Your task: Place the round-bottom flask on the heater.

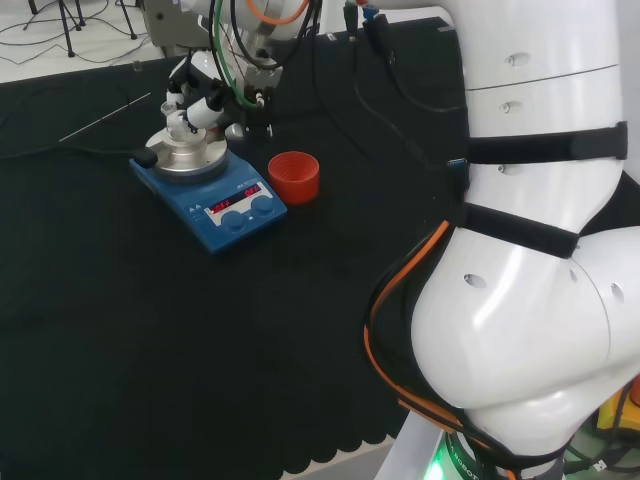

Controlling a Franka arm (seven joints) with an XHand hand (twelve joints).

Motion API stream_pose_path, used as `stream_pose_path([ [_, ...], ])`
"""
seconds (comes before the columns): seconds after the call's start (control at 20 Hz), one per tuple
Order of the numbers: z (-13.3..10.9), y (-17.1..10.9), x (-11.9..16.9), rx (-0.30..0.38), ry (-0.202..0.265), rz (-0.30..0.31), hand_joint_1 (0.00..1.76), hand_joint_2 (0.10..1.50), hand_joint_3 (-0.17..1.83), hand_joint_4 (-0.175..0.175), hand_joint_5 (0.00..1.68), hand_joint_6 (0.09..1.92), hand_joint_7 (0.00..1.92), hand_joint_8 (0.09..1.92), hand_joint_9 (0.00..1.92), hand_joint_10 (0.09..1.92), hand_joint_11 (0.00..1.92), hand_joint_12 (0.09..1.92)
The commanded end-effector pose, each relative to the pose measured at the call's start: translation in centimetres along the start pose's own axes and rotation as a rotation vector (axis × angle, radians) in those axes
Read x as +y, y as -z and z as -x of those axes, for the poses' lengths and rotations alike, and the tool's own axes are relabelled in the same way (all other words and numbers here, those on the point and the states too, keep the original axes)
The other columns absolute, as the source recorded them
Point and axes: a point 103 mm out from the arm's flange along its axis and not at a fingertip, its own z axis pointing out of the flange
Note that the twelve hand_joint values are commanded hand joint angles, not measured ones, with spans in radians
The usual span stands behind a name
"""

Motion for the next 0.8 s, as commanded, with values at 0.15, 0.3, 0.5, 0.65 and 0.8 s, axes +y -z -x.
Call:
stream_pose_path([
  [0.15,1.0,0.3,-0.1,0.005,-0.008,-0.005,1.1,0.62,0.85,0.175,1.15,0.98,0.56,0.57,0.71,0.53,0.13,1.36],
  [0.3,0.8,0.1,0.2,0.025,-0.008,-0.021,1.09,0.64,0.82,0.175,1.14,0.98,0.55,0.57,0.7,0.52,0.13,1.36],
  [0.5,1.4,0.1,0.4,0.05,-0.015,-0.063,1.0,0.79,0.5,0.122,0.95,0.92,0.45,0.6,0.62,0.57,0.05,1.39],
  [0.65,1.8,0.0,0.3,0.056,-0.029,-0.098,0.89,0.62,0.65,0.02,0.65,0.79,0.37,0.62,0.53,0.61,0.01,1.36],
  [0.8,2.0,-0.1,0.1,0.051,-0.035,-0.118,0.85,0.57,0.68,-0.007,0.52,0.63,0.31,0.62,0.47,0.64,0.0,1.31],
])
